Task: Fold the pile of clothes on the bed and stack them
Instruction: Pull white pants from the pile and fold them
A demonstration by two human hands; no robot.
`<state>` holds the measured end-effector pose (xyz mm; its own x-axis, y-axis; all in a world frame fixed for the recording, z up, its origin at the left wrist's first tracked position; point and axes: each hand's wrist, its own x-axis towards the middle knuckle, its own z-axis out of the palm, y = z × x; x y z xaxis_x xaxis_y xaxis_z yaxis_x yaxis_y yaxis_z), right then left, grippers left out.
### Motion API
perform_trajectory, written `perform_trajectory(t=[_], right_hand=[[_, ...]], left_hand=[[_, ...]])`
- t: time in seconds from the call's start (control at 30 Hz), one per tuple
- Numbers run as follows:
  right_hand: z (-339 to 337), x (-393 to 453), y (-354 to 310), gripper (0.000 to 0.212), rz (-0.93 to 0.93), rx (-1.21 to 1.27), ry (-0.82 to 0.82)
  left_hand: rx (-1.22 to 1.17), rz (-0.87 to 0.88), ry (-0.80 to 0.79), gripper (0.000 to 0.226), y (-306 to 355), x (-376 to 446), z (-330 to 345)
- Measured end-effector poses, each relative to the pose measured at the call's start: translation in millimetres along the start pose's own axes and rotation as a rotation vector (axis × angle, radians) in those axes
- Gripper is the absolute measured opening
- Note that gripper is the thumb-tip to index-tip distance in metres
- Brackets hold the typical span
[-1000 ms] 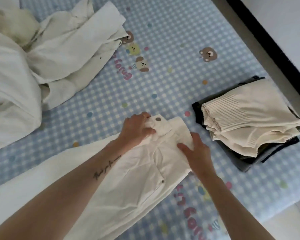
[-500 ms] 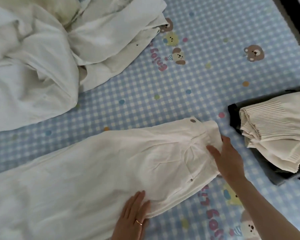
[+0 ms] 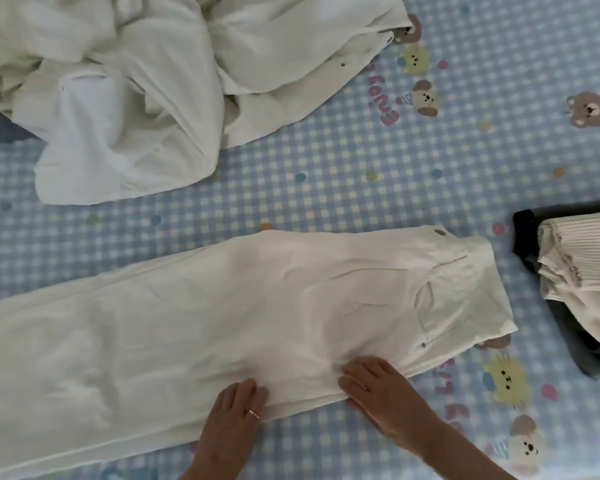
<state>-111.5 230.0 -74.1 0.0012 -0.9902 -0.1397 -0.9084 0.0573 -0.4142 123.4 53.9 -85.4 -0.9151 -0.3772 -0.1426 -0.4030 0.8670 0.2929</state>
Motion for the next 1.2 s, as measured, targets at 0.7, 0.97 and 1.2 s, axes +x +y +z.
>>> perform_trajectory(t=[0.7,0.97,1.2], right_hand=[[-23.3,80.7,105.2,0.055,0.366,-0.278,0.004],[-69.5,-6.8,143.6,0.081,1.355,0.223,0.368],[-107.8,-5.5,149.5,0.051,1.430,0.904,0.268]], left_hand=[[-0.023,-0.169,-0.209,0.064,-40.6,75.3,-7.5],[-0.090,-0.225,-0.137,0.070,34.2,165.0,0.1],[-0.053,-0.269,-0.362,0.074,31.8,183.0,9.1]])
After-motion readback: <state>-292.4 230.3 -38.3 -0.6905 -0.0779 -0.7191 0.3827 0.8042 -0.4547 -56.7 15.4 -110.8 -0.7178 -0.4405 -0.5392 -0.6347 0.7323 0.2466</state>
